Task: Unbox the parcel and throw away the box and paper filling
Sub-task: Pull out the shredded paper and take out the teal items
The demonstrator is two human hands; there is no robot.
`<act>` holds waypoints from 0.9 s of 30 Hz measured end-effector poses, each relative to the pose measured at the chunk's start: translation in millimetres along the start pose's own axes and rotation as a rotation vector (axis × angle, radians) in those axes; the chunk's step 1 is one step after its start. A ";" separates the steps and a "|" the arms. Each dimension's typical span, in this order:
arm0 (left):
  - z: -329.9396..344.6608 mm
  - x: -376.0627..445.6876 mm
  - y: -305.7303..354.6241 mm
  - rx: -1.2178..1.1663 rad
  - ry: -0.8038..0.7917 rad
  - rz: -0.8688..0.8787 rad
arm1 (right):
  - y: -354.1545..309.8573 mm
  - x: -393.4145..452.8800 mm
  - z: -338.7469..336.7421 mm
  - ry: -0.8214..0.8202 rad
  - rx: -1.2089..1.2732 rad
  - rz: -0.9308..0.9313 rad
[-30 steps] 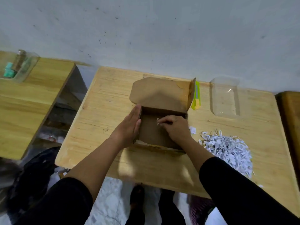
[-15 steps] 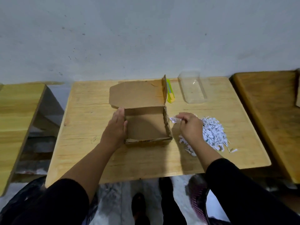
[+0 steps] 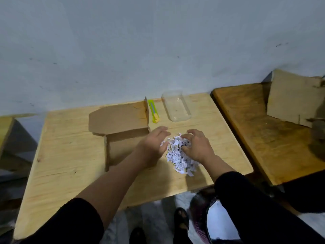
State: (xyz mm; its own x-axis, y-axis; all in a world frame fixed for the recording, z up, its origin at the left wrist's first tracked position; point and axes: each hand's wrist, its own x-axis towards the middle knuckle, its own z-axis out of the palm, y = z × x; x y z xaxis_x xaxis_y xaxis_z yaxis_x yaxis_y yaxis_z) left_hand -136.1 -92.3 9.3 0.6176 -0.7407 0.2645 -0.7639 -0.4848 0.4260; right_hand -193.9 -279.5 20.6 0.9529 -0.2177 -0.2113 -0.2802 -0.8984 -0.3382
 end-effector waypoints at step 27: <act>65.3 48.6 33.1 0.019 0.035 -0.766 | 131.8 50.1 -31.3 -0.027 0.121 -0.069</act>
State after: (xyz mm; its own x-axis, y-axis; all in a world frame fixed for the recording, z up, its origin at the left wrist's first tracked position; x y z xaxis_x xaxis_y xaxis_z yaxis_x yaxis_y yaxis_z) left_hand -143.6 -174.6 -20.2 0.9812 -0.1791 -0.0713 -0.1226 -0.8653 0.4861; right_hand -179.5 -420.7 -5.9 0.9674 -0.1453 -0.2075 -0.2277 -0.8579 -0.4606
